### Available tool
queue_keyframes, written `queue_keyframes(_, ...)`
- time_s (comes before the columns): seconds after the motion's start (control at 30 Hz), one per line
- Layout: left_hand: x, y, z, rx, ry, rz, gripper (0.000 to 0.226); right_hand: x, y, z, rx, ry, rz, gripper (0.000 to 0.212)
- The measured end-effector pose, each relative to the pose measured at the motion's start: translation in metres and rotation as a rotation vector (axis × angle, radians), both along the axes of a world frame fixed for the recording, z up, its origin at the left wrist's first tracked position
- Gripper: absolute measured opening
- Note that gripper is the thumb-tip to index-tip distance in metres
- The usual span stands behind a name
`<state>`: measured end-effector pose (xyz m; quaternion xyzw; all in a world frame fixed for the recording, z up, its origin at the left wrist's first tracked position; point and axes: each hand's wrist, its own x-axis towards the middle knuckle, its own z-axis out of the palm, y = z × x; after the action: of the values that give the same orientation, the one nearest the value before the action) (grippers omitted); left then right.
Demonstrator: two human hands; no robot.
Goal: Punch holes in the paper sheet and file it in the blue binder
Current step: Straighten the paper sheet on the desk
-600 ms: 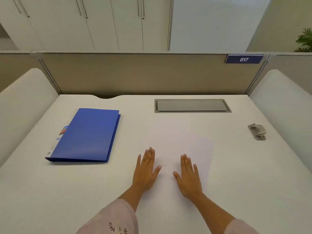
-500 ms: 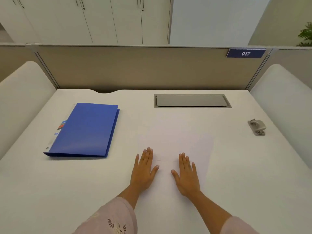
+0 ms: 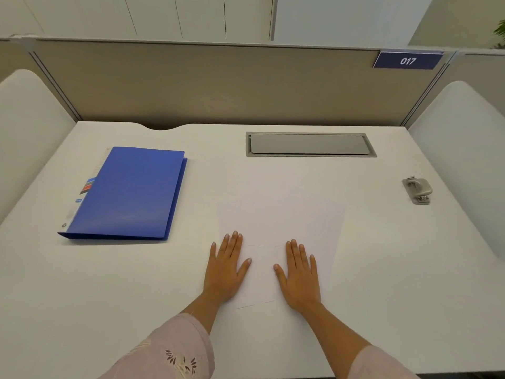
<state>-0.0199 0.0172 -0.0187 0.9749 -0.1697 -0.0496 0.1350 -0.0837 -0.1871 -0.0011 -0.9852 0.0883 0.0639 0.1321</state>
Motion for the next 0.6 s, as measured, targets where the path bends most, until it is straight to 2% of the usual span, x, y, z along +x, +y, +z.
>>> queue_keyframes(0.13, -0.001, 0.001, 0.0, -0.02, -0.018, 0.005, 0.069, 0.001, -0.002, 0.0, 0.026, 0.014, 0.001, 0.076)
queue_keyframes(0.27, 0.001, 0.006, 0.004, -0.104, -0.047, 0.202, 0.074, 0.004, -0.009, 0.004, 0.143, 0.012, -0.024, 0.079)
queue_keyframes(0.37, 0.004, 0.007, 0.003, -0.095, -0.013, 0.244, 0.077, 0.012, -0.022, 0.012, 0.163, -0.018, -0.116, 0.086)
queue_keyframes(0.5, 0.007, 0.006, 0.002, -0.064, 0.01, 0.251, 0.081, 0.032, -0.044, 0.02, 0.205, 0.082, -0.272, 0.116)
queue_keyframes(0.6, 0.012, 0.007, 0.001, -0.03, 0.021, 0.242, 0.082, 0.044, -0.053, 0.023, 0.268, 0.145, -0.282, 0.135)
